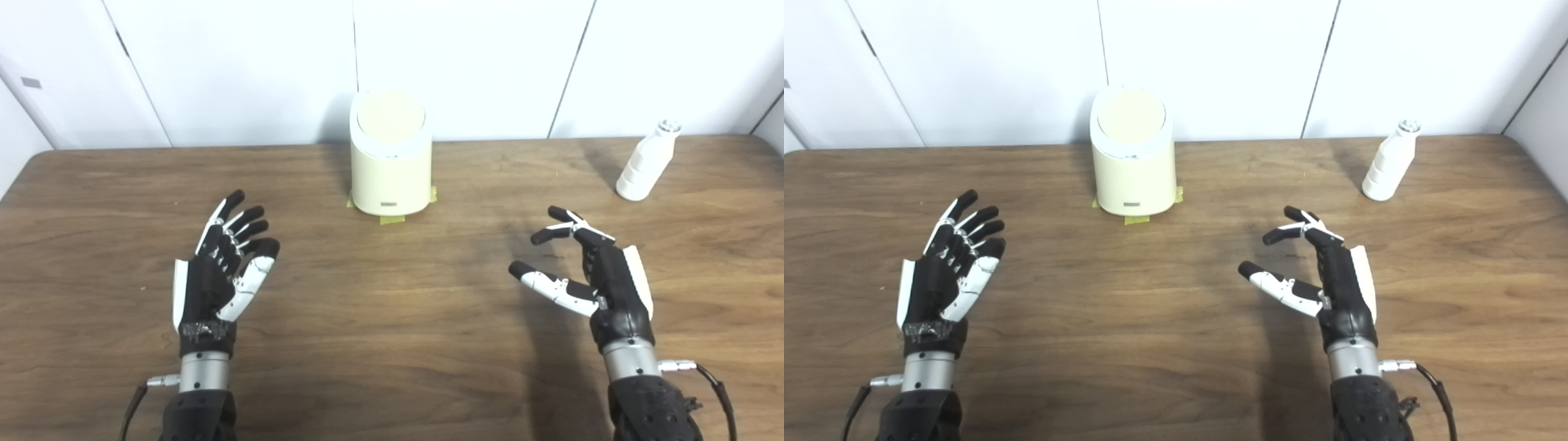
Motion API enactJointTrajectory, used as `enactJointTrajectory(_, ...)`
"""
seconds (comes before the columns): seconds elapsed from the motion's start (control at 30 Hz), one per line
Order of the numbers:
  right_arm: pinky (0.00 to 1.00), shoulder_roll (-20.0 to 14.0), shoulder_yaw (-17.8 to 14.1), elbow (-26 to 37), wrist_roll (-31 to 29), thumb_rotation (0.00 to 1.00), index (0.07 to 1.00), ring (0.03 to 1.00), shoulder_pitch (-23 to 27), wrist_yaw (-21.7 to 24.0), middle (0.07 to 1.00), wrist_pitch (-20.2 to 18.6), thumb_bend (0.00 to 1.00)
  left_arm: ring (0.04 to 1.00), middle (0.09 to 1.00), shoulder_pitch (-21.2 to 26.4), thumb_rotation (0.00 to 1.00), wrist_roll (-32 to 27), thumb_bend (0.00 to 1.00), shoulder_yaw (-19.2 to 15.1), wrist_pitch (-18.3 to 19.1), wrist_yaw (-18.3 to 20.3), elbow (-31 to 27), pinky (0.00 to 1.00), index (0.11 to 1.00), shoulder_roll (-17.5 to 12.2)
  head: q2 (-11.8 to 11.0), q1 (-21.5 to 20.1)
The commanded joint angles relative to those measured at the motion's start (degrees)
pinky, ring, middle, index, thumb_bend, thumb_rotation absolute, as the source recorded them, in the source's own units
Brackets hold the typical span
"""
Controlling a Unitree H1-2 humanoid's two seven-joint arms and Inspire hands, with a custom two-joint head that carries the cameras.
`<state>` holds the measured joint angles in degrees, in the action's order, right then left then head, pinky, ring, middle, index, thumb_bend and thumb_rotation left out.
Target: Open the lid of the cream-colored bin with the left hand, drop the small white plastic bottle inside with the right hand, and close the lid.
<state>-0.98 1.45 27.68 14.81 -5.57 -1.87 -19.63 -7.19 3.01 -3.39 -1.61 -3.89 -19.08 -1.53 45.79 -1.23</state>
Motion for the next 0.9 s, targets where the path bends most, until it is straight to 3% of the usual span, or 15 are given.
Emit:
enactJointTrajectory(0.0, 1.0, 0.33, -0.13, 1.63, -0.52, 0.14, 0.49, 0.953, -1.08, -0.17, 0.864, 1.59, 0.52, 0.768, 0.8, -6.64, 0.51, 0.73, 0.75, 0.17, -1.14, -0.06, -1.99, 0.71, 0.909, 0.58, 0.11, -0.04)
enactJointTrajectory(0.03, 1.0, 0.04, 0.1, 1.64, -0.27, 0.15, 0.493, 0.948, -1.03, 0.04, 0.868, 1.57, 0.52, 0.767, 0.799, -6.65, 0.51, 0.92, 0.75, 0.16, -1.04, -0.11, -1.99, 0.71, 0.907, 0.58, 0.11, -0.04)
enactJointTrajectory(0.07, 0.98, -0.31, 0.3, 1.49, -0.41, 0.22, 0.615, 0.939, -0.98, 0.38, 0.872, 1.84, 0.67, 0.766, 0.799, -6.63, 0.51, 1.23, 0.74, 0.11, -0.85, -0.25, -1.95, 0.71, 0.904, 0.62, 0.11, -0.04)
enactJointTrajectory(0.1, 0.91, -0.59, 0.44, 1.35, -0.79, 0.32, 0.734, 0.913, -0.93, 0.85, 0.876, 1.8, 0.74, 0.761, 0.797, -6.62, 0.51, 1.2, 0.74, 0.07, -0.61, -0.26, -1.92, 0.7, 0.899, 0.66, 0.11, -0.04)
enactJointTrajectory(0.17, 0.85, -0.5, 0.21, 1.38, -3.39, 0.49, 0.842, 0.906, -0.86, 2.36, 0.904, 0.02, 0.72, 0.768, 0.803, -6.66, 0.51, 1.09, 0.73, 0.18, 0.88, 0.09, -2.31, 0.71, 0.902, 0.53, 0.11, -0.04)
enactJointTrajectory(0.23, 0.82, -0.34, -0.21, 1.39, -6.67, 0.65, 0.924, 0.931, -1.03, 3.84, 0.958, -0.82, 0.63, 0.777, 0.81, -6.8, 0.53, 0.99, 0.72, 0.43, 2.14, 0.51, -2.85, 0.73, 0.905, 0.37, 0.26, -0.28)
enactJointTrajectory(0.37, 0.93, 0.08, -0.94, 2.02, -11.62, 0.94, 0.998, 0.978, -1.23, 5.37, 0.999, -3.39, 0.57, 0.803, 0.829, -6.69, 0.53, 0.43, 0.61, 0.7, 4.82, 1.29, -3.81, 0.75, 0.895, 0.09, 0.61, -1.09)
enactJointTrajectory(0.5, 0.94, 0.88, -1.62, 2.88, -14.92, 0.99, 1.0, 0.982, -1.55, 5.28, 0.993, -5.36, 0.6, 0.846, 0.872, -6.78, 0.67, -0.19, 0.54, 1.68, 7.9, 3.98, -4.74, 0.82, 0.927, -1.48, 0.56, -0.92)
enactJointTrajectory(0.57, 0.96, 0.47, -1.62, 2.79, -16.98, 1.0, 1.0, 0.997, -1.71, 6.06, 0.999, -4.67, 0.62, 0.897, 0.921, -6.8, 0.8, -1.93, 0.57, 1.78, 10.38, 5.58, -5.53, 0.89, 0.974, -1.77, 0.58, -1.02)
enactJointTrajectory(0.63, 0.97, 0.57, -1.87, 2.78, -18.73, 1.0, 1.0, 1.0, -1.72, 6.16, 1.0, -4.48, 0.62, 0.921, 0.947, -6.89, 0.85, -3.4, 0.58, 1.67, 11.8, 6.81, -6.22, 0.92, 0.992, -1.69, 0.59, -0.78)
enactJointTrajectory(0.87, 1.0, -0.16, -1.81, 1.92, -20.87, 1.0, 1.0, 1.0, -1.94, 6.2, 1.0, -2.82, 0.61, 0.936, 0.966, -7.12, 0.95, -3.43, 0.6, 1.26, 11.14, 7.43, -5.86, 0.94, 1.0, -1.07, -0.59, -0.05)
